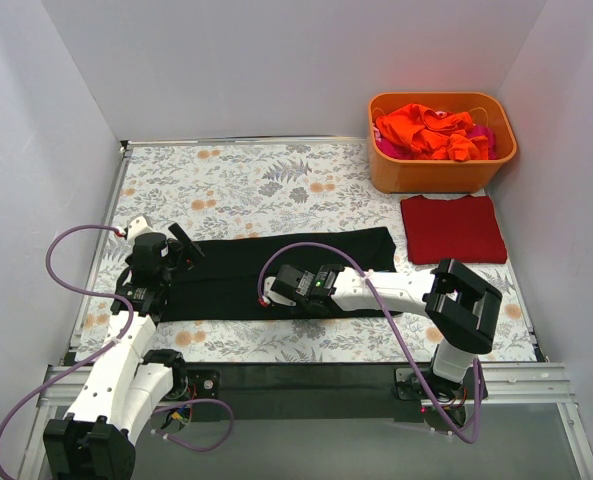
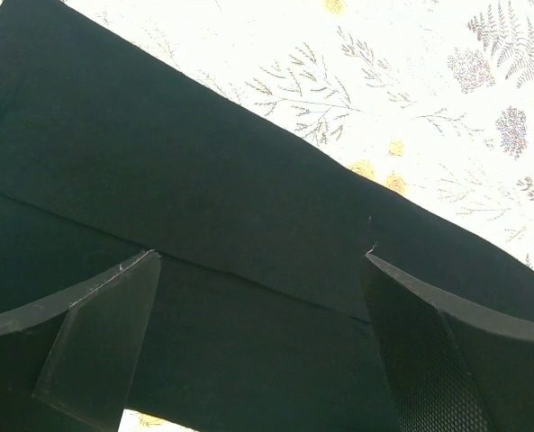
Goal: Fold and stack the t-shirts
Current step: Fold the tshirt
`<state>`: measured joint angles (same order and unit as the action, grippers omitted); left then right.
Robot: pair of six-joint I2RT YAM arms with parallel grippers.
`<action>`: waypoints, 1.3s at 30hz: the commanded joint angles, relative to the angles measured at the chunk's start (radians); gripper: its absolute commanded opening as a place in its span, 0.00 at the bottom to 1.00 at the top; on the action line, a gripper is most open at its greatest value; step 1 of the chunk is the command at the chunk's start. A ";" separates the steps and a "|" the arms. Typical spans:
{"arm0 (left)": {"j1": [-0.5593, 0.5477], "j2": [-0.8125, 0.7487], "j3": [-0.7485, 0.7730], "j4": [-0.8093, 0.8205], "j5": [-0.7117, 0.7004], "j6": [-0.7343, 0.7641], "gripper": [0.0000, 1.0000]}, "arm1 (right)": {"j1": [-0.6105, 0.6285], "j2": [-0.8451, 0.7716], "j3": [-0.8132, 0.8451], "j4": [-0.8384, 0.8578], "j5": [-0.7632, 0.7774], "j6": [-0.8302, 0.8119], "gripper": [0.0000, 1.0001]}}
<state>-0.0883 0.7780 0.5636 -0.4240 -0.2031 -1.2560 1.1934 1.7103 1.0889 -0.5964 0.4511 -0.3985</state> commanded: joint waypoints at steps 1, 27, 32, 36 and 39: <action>-0.004 0.001 -0.010 0.021 -0.021 0.004 0.86 | 0.008 0.014 0.031 0.030 0.021 -0.017 0.35; -0.004 0.010 -0.014 0.028 -0.012 0.009 0.86 | -0.140 0.002 0.123 0.072 -0.017 -0.072 0.02; -0.004 0.014 -0.014 0.034 -0.002 0.013 0.86 | -0.179 0.035 0.160 0.083 -0.055 -0.079 0.02; -0.004 0.017 -0.016 0.034 0.001 0.015 0.86 | -0.209 0.071 0.181 0.093 -0.069 -0.080 0.02; -0.004 0.018 -0.018 0.037 0.008 0.017 0.86 | -0.238 0.084 0.195 0.109 -0.087 -0.068 0.02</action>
<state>-0.0883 0.7963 0.5507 -0.4080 -0.1974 -1.2526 0.9802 1.7828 1.2396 -0.5182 0.3950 -0.4702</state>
